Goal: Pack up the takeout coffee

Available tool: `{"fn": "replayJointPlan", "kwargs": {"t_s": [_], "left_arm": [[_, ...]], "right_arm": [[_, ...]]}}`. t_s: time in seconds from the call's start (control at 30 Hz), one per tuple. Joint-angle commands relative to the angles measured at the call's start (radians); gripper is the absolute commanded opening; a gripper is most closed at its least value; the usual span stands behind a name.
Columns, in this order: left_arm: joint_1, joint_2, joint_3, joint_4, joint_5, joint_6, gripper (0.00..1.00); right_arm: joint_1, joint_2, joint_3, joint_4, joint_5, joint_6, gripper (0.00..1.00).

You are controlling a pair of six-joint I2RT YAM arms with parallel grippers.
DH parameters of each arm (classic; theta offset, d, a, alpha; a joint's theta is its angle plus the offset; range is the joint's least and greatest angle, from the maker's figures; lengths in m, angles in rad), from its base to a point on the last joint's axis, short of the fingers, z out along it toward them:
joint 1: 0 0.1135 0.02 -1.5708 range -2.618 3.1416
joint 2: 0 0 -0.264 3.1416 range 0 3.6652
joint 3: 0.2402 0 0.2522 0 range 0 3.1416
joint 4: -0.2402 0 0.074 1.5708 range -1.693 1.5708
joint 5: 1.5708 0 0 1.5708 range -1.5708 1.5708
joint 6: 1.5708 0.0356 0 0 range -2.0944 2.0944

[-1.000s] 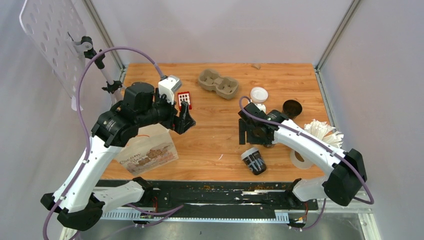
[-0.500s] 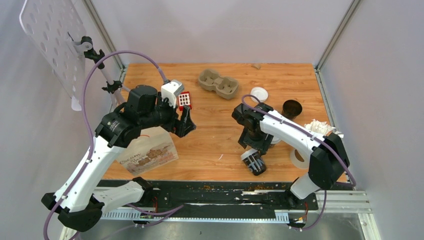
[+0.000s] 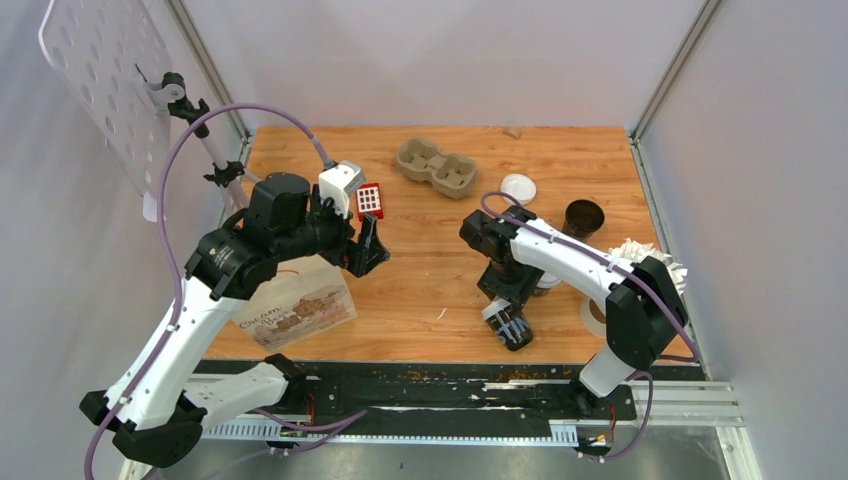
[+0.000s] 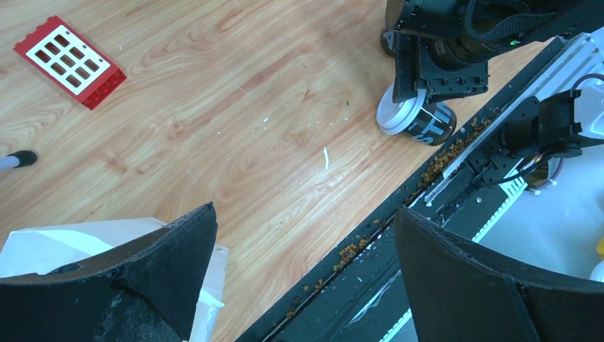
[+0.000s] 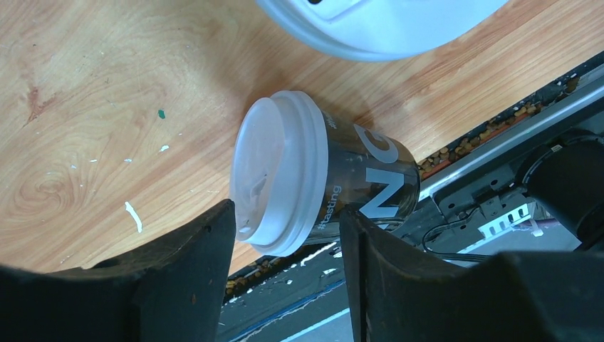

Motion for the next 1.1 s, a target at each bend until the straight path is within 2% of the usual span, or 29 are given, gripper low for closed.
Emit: {"fn": "replayJointPlan", "kwargs": {"t_s": [0.0,0.03,0.2,0.53,0.67,0.7,0.77,0.8,0.9,1.0,1.07], "left_arm": [[-0.001,-0.012,-0.004,0.008,0.006,0.022,1.0],[-0.001,-0.013,-0.005,0.008,0.006,0.02,1.0],[-0.001,-0.015,-0.004,0.007,-0.003,0.019,1.0],[-0.002,-0.009,-0.011,0.032,-0.002,0.0,1.0],[-0.001,-0.005,0.002,0.024,-0.002,0.002,1.0],[-0.002,-0.005,0.006,0.021,-0.007,0.004,1.0],[-0.001,-0.007,0.011,0.019,-0.012,0.005,1.0],[-0.001,-0.008,0.016,0.019,-0.013,0.003,1.0],[-0.001,-0.009,0.034,0.019,-0.012,-0.006,1.0],[-0.002,-0.017,0.038,0.037,-0.016,-0.023,1.0],[-0.001,-0.018,0.035,0.047,-0.022,-0.035,1.0]], "right_arm": [[-0.009,0.004,0.02,-0.015,0.014,0.037,0.55],[-0.009,0.001,0.021,-0.015,0.017,0.035,0.53],[-0.01,-0.01,0.028,-0.001,0.019,0.006,0.33],[-0.009,-0.069,0.011,0.065,-0.016,-0.081,0.26],[-0.01,-0.138,-0.015,0.28,-0.093,-0.391,0.37],[-0.009,-0.164,-0.023,0.323,-0.12,-0.469,0.43],[-0.009,-0.239,-0.06,0.424,-0.212,-0.635,0.7],[-0.008,-0.275,-0.072,0.449,-0.236,-0.695,0.77],[-0.005,-0.348,-0.115,0.513,-0.313,-0.814,0.81],[0.009,-0.343,-0.122,0.479,-0.358,-0.858,0.85],[0.068,-0.349,-0.137,0.467,-0.333,-0.862,0.88]]}}
